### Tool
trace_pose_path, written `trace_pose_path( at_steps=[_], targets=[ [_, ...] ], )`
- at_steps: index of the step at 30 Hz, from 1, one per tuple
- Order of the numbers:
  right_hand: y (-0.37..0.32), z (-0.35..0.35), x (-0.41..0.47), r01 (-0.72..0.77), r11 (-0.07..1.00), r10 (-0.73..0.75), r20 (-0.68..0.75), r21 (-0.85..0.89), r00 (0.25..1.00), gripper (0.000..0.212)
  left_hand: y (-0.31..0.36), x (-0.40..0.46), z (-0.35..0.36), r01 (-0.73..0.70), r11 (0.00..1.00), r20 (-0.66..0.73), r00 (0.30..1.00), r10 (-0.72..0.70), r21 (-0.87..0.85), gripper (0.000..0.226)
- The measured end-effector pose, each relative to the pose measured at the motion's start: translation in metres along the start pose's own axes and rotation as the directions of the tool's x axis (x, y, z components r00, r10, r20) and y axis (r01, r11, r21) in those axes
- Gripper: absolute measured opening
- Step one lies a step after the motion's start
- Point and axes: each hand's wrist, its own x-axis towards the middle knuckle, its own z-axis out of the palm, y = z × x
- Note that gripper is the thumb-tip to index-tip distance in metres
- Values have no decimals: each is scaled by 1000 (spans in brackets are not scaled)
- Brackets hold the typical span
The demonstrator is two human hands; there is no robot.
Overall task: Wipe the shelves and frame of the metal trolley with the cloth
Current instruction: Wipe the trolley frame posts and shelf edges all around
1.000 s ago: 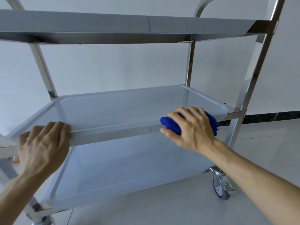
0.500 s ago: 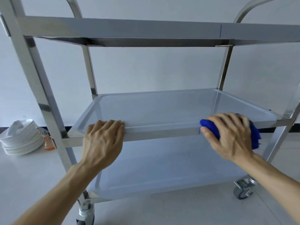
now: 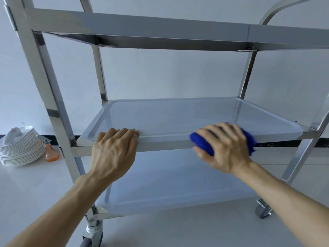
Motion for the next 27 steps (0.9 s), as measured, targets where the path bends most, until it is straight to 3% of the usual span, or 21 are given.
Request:
trace_pose_path(
  at_steps=[4,10,14,18,20,22,24,27],
  targets=[
    [12,-5,-4,-128,992,128,52,-4,990,45,8,2,3,-21,1000,15,1000,20,14,39],
    [-82,-8,43,-175,973,127,288,148,949,62,11,5,5,-22,1000,69,997,21,1,42],
    [-82,-7,58,-276,909,136,403,312,905,45,9,9,2,58,994,120,992,-47,-93,39],
    [-72,-9,60,-534,640,270,490,553,829,50,36,6,-3,-122,958,51,989,140,-259,34],
    [-68,-10,66,-648,401,339,552,647,762,47,54,7,1,-176,932,99,971,217,-317,35],
    [-62,-8,73,-718,162,394,623,677,676,42,66,9,10,-226,946,153,952,265,-233,39],
    [-56,-5,78,-719,74,396,642,691,657,44,71,13,20,-273,956,158,945,287,-105,42],
    [-42,1,77,-664,56,455,573,745,682,38,69,22,25,-286,958,88,954,287,-28,29]
  ],
)
